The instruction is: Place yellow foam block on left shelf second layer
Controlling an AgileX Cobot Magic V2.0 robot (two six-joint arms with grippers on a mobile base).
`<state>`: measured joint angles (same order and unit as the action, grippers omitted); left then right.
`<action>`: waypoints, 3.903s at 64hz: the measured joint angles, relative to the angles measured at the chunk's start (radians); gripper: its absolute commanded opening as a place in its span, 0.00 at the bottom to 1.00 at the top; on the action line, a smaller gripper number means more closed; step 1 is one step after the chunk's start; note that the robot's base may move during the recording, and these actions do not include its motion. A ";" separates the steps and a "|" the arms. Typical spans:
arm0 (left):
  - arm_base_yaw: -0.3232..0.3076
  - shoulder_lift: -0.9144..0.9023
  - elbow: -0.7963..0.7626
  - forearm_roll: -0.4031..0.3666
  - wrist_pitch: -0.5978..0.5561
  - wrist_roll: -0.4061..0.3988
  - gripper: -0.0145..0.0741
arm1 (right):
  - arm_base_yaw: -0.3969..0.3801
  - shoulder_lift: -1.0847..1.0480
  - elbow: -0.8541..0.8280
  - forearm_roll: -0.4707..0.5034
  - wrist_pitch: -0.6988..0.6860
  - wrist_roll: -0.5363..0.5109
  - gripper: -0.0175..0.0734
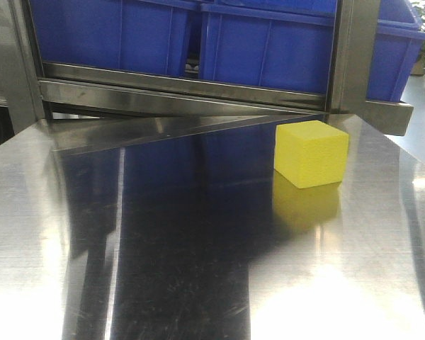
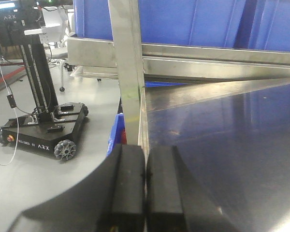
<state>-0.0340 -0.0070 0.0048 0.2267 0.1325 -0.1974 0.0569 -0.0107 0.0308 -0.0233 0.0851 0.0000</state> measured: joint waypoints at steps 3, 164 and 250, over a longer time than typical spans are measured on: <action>0.000 0.000 0.000 0.000 0.000 0.000 0.32 | 0.000 0.000 0.000 0.000 0.000 0.000 0.25; 0.000 0.000 0.000 0.000 0.000 0.000 0.32 | 0.397 1.648 -1.498 0.010 0.834 0.000 0.85; 0.000 0.000 0.000 0.000 0.000 0.000 0.32 | 0.348 1.904 -1.502 0.004 0.773 0.000 0.84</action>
<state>-0.0340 -0.0070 0.0048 0.2267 0.1325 -0.1974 0.4050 1.8935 -1.4709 -0.0192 0.8579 0.0000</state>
